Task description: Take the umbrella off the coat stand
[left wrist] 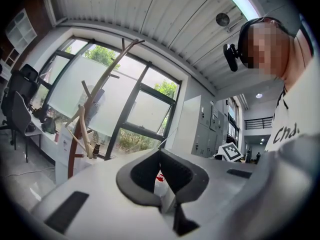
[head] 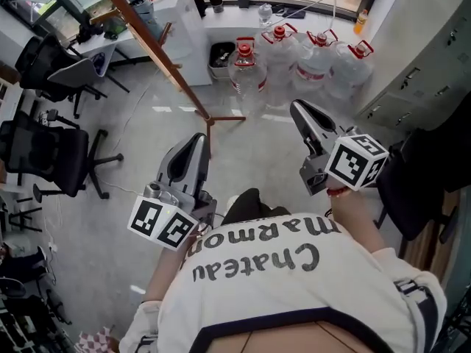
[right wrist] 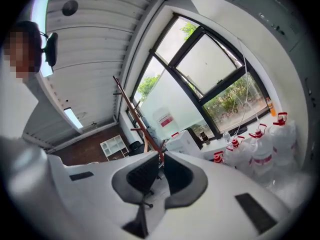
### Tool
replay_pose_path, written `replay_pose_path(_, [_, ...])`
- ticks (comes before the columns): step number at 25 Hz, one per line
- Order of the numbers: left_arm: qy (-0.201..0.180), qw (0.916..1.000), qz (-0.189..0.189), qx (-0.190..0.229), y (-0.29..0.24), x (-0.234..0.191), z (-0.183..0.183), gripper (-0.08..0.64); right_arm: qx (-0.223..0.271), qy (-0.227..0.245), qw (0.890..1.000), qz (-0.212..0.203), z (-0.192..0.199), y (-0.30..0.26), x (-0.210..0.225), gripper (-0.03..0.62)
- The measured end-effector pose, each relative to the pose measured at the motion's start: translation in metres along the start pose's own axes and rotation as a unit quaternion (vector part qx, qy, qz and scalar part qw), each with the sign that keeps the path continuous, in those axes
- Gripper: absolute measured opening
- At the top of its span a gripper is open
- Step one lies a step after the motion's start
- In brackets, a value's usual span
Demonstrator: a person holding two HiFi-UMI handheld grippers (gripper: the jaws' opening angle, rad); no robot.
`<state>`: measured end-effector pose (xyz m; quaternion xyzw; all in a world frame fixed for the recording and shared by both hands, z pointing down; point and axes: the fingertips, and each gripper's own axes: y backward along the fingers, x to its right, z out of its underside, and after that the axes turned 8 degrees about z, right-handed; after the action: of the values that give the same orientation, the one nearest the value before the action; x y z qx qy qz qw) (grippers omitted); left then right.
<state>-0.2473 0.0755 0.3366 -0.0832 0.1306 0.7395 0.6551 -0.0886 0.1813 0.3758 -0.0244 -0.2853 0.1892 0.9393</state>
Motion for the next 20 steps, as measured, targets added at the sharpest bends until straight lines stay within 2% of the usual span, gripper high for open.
replay_pose_path(6, [0.006,0.9995,0.028,0.01,-0.023,-0.02,-0.003,0.023,0.013,0.0,1.0,0.026,-0.012,-0.013,0.009,0.048])
replay_pose_path(10, [-0.043,0.998,0.042,0.019,-0.035,-0.039,-0.03,0.023,0.025,-0.019,0.999,0.004,-0.03,-0.036,-0.01,0.046])
replay_pose_path(17, [-0.051,0.996,0.049,0.054,-0.051,-0.097,-0.079,0.023,0.048,0.045,0.998,-0.009,-0.062,-0.102,-0.04,0.048])
replay_pose_path(20, [-0.054,0.9956,0.051,0.058,-0.056,-0.121,-0.088,0.023,0.051,0.047,0.998,-0.013,-0.067,-0.127,-0.046,0.048])
